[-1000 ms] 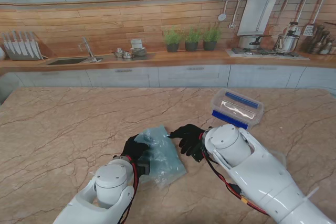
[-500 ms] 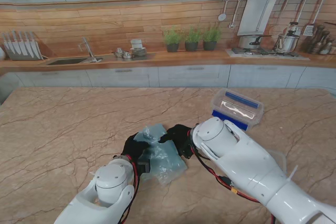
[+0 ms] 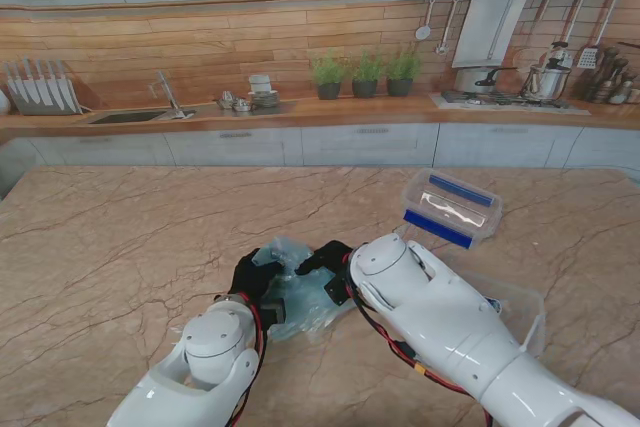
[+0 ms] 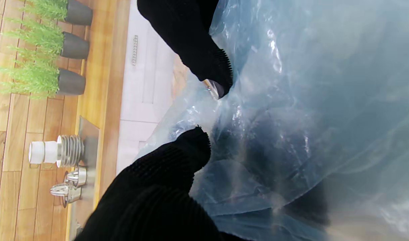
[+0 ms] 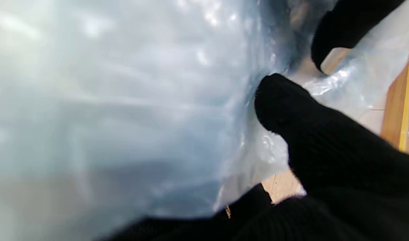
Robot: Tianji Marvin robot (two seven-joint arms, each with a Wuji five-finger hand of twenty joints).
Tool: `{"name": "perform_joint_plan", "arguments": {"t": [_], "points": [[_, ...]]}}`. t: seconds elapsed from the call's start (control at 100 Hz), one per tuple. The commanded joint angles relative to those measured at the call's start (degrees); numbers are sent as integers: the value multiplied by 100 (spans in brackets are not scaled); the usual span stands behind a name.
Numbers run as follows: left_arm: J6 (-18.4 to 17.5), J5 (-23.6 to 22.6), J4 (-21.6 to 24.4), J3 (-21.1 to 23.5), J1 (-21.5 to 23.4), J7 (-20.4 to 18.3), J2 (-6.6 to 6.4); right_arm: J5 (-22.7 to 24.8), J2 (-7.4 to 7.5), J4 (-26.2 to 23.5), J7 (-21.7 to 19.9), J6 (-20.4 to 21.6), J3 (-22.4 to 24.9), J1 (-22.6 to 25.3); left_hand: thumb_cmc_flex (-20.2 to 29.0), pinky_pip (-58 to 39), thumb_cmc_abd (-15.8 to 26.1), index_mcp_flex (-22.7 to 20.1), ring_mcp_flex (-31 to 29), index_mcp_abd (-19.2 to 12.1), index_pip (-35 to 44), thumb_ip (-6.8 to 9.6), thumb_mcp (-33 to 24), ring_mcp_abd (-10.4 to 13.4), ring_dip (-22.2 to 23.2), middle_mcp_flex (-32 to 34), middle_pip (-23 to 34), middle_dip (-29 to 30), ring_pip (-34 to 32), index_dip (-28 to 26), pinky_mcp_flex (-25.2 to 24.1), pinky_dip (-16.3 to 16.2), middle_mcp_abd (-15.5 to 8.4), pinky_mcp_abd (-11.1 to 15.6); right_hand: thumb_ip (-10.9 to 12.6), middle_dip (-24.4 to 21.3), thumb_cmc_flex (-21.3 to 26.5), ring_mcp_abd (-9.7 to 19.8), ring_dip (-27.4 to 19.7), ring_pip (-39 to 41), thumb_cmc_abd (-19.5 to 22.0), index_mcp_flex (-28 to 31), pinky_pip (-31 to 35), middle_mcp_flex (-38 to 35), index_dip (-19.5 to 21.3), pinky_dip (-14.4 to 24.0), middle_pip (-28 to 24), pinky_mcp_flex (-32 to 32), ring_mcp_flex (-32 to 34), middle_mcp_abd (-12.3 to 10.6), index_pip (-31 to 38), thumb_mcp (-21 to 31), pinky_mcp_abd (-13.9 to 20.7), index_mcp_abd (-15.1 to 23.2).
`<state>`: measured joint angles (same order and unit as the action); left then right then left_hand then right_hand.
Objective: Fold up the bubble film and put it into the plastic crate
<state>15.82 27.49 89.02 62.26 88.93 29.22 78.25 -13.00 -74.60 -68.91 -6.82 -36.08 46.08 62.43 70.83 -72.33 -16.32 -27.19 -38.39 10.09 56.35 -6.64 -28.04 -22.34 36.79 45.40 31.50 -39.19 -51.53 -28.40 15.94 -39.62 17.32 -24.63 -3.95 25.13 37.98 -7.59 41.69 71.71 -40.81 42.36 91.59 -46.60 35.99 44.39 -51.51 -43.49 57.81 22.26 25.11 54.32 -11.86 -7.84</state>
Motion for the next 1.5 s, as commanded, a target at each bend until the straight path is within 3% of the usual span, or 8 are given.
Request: {"name": "perform_joint_plan", "arguments": {"t": [0.0, 0.07, 0.17, 0.39, 0.52, 0.96, 1.23, 1.49], "points": [[-55, 55, 28, 14, 52, -26, 28, 42, -72, 30, 89, -12, -17, 64, 157, 44, 33, 222, 167, -247, -90, -222, 220, 66, -5, -188, -95, -107, 50, 167, -112, 58, -45, 152, -357, 256, 337, 263, 128, 728, -541, 310, 493, -524, -331, 229, -415, -139, 555, 35, 797, 282, 523, 274], [-73, 76, 43, 20, 62, -52, 18, 56, -115, 46, 234, 5, 12, 97, 10, 96, -22, 214, 232, -217, -129, -90, -111, 37, 1, -221, -134, -78, 87, 223, -197, 81, -35, 162, -716, 285, 642, 370, 196, 1094, -749, 299, 631, -1019, -1174, 246, -613, -358, 959, -72, 2427, 217, 505, 528], [-105, -11, 41, 10, 69, -128, -6, 82, -147, 46, 399, 100, 56, 156, -169, 156, -71, 298, 313, -211, -232, -90, -207, 82, -8, -331, -169, -69, 133, 283, -290, 106, -80, 208, -783, 275, 791, 430, 267, 1315, -830, 733, 742, -1359, -1046, 296, -747, -471, 1209, -130, 3286, 325, 488, 1035], [-217, -573, 30, -38, 107, -316, -91, 153, -224, -156, 1070, 450, 325, 452, -2372, 410, -134, 647, 664, 12, -1191, 566, -931, 150, -9, -1203, 321, 946, 396, 400, -606, 268, -161, 272, -809, 272, 778, 381, 305, 1402, -779, 792, 822, -1337, -900, 397, -829, -311, 1134, -175, 3553, 362, 531, 1322], [-342, -1038, 57, -65, 166, -470, -178, 185, -246, -395, 1509, 738, 548, 683, -2847, 643, -473, 896, 1022, 116, -1794, 514, -339, 133, -50, -1617, 57, 1045, 670, 445, -887, 391, -160, 252, -804, 154, 740, 219, 211, 1233, -724, 776, 743, -1365, -931, 395, -747, -169, 1062, -310, 3620, 341, 479, 1400], [-1033, -2442, 532, 240, 524, -742, -504, 1342, 136, -1200, 1712, 1906, 871, 1252, -2748, 942, -361, 958, 1829, 41, -2412, 526, 441, 112, -193, -2230, -592, 1263, 1393, 590, -1448, 599, -108, 364, -621, -309, 841, -345, -15, -196, -528, 587, -1218, -1486, -1063, -110, 72, 1298, 489, -720, 3535, 482, -326, 1588], [-1632, -3605, 750, 412, 654, -1180, -796, 2186, 283, -1389, 1952, 2604, 991, 1459, -2798, 2908, -486, 818, 2819, 241, -3515, 504, 971, 350, -938, -2912, -1519, 1818, 2940, 1066, -2056, 1331, 12, 881, -599, -235, 822, -276, 121, -51, -477, 512, -1305, -1417, -1010, -161, -2, 1343, 441, -734, 3573, 497, -287, 1679], [-2029, -4711, 791, 394, 497, -1873, -1106, 2827, 444, -1502, 1871, 3112, 975, 1564, -3026, 4986, -666, 1370, 3389, 363, -4432, 503, 1177, 446, -1639, -3588, -2200, 2531, 3866, 1686, -2008, 2006, 61, 1255, -547, -209, 816, -246, 184, 11, -448, 494, -1296, -1397, -978, -168, -47, 1309, 427, -743, 3586, 471, -230, 1703]]}}
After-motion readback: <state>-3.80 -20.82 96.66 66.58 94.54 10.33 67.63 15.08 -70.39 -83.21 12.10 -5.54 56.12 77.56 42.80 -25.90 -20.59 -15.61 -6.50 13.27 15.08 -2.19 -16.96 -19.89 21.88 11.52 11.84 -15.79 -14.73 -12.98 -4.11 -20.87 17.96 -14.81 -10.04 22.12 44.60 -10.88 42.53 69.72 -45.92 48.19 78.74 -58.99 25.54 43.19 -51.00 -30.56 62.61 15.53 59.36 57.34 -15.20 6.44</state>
